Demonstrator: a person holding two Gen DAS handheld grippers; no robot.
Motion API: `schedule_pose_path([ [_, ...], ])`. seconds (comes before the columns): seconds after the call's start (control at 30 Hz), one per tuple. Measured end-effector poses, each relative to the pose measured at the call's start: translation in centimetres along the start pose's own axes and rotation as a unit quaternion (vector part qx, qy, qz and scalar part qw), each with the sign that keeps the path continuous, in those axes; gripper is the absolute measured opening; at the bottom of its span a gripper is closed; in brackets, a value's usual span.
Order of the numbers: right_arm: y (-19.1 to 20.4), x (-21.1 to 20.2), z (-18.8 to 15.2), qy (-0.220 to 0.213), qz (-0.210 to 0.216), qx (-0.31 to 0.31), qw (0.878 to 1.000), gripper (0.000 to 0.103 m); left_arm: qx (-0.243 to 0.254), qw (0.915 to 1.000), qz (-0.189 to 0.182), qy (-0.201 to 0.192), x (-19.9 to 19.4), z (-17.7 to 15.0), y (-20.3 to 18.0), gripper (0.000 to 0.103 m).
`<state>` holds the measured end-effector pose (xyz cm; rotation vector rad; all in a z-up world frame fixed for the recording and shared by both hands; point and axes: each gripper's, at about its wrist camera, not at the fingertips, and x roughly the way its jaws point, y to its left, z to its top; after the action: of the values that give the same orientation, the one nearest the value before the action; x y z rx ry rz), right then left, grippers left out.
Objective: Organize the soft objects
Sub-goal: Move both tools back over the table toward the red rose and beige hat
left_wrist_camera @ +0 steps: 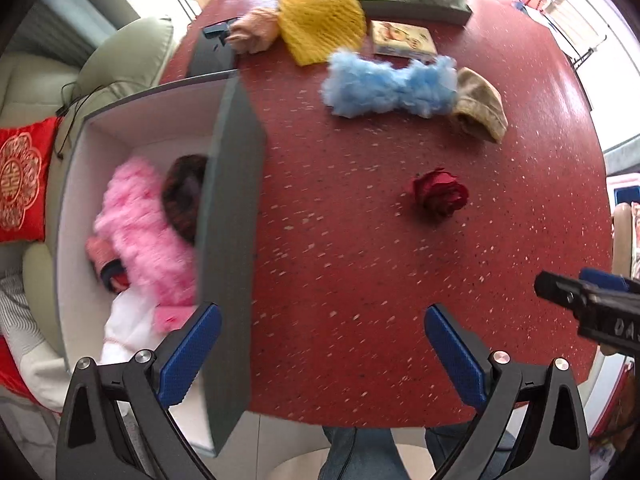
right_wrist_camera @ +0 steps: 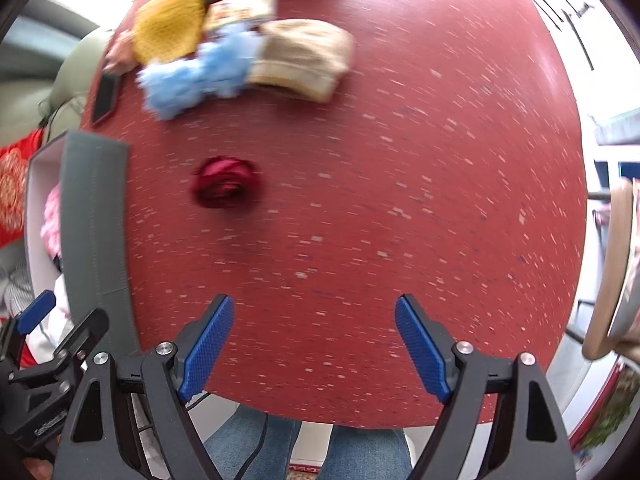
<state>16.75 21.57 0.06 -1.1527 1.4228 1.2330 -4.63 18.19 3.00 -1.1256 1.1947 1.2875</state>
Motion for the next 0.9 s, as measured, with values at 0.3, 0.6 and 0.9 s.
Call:
schedule_pose_path([
  [0.3, -6.4, 1.6, -1.2, 0.025, 0.002, 0.052, 0.998, 0.085, -0.061, 0.9958, -0.054, 0.041, 5.7, 5.7, -5.3, 0.102],
  [0.6, -10.1, 2.7, -1.0, 0.035, -0.003, 0.075, 0.997, 0.085, -0.105, 0.9932, -0.024, 0.046, 10.1, 9.5, -8.5, 0.102],
  [0.9, -6.8, 2.3, 5.8, 0.002, 0.005, 0.015, 1.0, 0.085, -0.141, 0.989, 0.01, 0.044, 11.7, 9.5, -4.9, 0.102],
])
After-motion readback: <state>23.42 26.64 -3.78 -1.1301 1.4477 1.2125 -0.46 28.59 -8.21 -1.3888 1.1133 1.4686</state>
